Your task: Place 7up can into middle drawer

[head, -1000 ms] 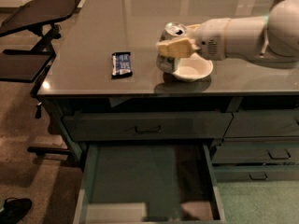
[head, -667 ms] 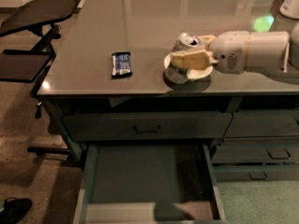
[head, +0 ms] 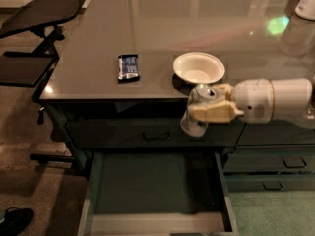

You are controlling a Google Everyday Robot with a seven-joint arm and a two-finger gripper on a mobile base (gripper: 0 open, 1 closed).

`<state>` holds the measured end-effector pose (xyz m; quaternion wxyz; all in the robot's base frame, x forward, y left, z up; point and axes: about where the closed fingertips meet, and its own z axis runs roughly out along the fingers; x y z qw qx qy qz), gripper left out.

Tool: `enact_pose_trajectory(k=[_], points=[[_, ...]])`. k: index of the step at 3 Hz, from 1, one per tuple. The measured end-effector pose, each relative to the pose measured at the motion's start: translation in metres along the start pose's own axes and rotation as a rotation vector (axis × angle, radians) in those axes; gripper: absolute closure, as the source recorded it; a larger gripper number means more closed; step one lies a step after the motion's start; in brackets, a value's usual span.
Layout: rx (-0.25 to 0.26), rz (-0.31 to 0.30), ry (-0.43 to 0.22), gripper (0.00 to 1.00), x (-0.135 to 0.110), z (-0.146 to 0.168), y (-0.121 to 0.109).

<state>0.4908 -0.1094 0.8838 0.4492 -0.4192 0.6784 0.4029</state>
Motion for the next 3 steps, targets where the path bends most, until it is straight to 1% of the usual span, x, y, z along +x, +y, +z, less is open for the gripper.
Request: enact_pose_trajectory(k=[1, 2, 3], points=[[-0.044, 0.093, 0.073, 1.00, 0.066, 0.028, 0.024], [-0.033, 0.196, 0.104, 1.00, 0.140, 0.077, 0.034], [-0.032, 0.318, 0.138, 1.00, 0.218, 0.133, 0.042]])
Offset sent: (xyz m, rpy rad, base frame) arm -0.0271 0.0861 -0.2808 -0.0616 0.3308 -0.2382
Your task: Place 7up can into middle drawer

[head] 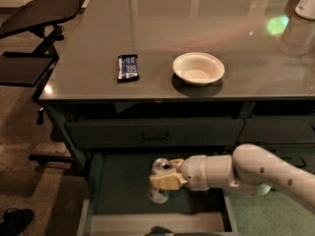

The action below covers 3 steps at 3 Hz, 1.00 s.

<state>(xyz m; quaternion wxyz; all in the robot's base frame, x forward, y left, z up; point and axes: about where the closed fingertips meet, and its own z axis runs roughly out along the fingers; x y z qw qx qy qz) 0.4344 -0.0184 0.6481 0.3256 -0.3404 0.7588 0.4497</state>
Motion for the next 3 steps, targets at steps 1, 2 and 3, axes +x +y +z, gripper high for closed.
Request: enact_pose_trajectory(k=[1, 2, 3], points=[[0.072, 0.009, -0.020, 1.00, -0.0002, 0.0019, -0.0195], [0.073, 0.008, -0.021, 1.00, -0.0008, 0.0017, -0.0195], [0.099, -0.005, -0.008, 1.00, -0.0016, 0.0058, -0.0213]])
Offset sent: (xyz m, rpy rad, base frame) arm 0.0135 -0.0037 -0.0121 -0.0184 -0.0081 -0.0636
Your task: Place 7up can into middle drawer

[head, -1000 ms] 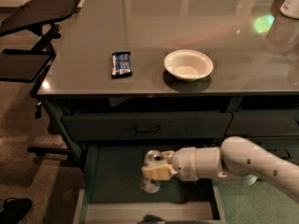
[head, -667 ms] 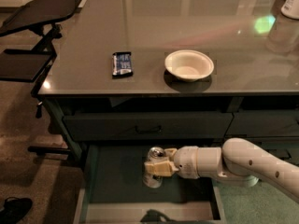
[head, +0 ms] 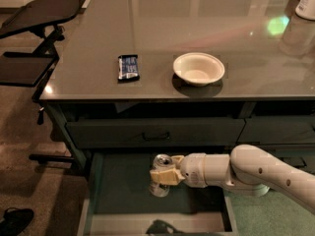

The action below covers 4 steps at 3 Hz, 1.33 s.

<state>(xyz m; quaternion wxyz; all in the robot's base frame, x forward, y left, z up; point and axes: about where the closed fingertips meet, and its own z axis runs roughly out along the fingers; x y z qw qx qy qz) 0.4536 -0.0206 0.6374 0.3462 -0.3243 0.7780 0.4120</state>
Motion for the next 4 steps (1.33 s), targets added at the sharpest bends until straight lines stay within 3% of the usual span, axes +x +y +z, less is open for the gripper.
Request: enact_pose_trajectory(k=[1, 2, 4], points=[[0.054, -0.031, 0.018, 1.00, 0.025, 0.020, -0.022], [0.093, -0.040, -0.007, 1.00, 0.057, 0.038, -0.060], [0.119, 0.044, -0.126, 1.00, 0.119, 0.082, -0.121]])
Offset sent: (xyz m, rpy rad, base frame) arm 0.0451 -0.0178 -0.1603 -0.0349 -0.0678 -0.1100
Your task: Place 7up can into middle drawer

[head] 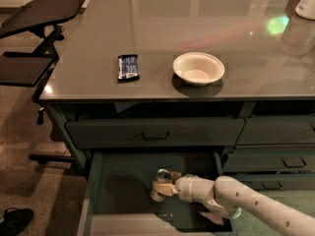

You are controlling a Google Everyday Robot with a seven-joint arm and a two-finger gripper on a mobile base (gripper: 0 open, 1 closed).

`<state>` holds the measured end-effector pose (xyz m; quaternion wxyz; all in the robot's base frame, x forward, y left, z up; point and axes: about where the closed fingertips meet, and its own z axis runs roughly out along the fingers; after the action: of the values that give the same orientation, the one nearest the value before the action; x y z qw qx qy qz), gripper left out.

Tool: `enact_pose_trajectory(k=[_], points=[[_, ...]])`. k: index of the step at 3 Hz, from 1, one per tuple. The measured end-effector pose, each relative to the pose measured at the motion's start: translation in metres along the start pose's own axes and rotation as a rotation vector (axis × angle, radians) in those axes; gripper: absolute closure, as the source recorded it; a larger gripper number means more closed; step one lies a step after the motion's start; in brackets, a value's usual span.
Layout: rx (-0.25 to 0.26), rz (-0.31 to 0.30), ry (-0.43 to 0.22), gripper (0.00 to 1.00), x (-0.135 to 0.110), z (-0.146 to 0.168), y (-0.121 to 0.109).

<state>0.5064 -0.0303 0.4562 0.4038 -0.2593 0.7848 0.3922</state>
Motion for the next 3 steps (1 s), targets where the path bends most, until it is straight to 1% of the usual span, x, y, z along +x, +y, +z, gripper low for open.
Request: enact_pose_trajectory(k=[1, 2, 3], points=[[0.015, -0.005, -0.072, 0.82, 0.0215, 0.0165, -0.0148], [0.027, -0.020, -0.112, 0.59, 0.0266, 0.0193, -0.0190], [0.027, -0.020, -0.112, 0.35, 0.0234, 0.0179, -0.0174]])
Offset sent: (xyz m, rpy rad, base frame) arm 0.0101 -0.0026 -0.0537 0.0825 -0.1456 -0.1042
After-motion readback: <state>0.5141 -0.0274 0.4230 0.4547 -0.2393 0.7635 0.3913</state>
